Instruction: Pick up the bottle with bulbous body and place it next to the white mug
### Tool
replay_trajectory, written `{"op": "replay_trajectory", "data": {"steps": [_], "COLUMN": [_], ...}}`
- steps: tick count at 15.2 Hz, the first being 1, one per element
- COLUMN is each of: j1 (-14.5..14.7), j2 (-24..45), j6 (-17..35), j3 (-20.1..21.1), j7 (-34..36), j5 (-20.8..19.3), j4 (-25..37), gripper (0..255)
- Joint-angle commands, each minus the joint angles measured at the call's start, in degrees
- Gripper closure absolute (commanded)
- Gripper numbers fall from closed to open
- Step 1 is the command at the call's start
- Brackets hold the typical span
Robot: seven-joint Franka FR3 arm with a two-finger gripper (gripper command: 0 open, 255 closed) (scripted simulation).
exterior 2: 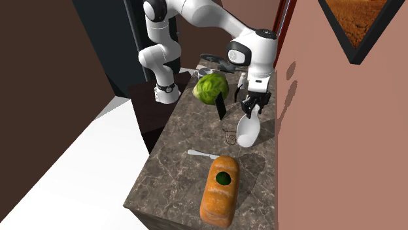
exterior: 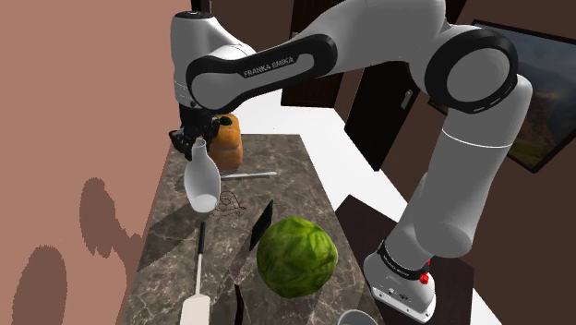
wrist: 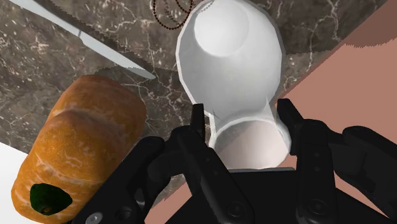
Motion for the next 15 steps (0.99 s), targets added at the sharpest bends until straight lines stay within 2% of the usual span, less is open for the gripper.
{"op": "replay_trajectory", "data": {"steps": [1, 15], "j1": [0.0, 0.0], "j2": [0.0, -1.9], "j6": [0.0, -9.4], "j3": [0.0, 0.2], "j7": [0.0, -0.9], "j5": [0.0, 1.0], "j4": [0.0, 7.7], "gripper": [255, 255]}}
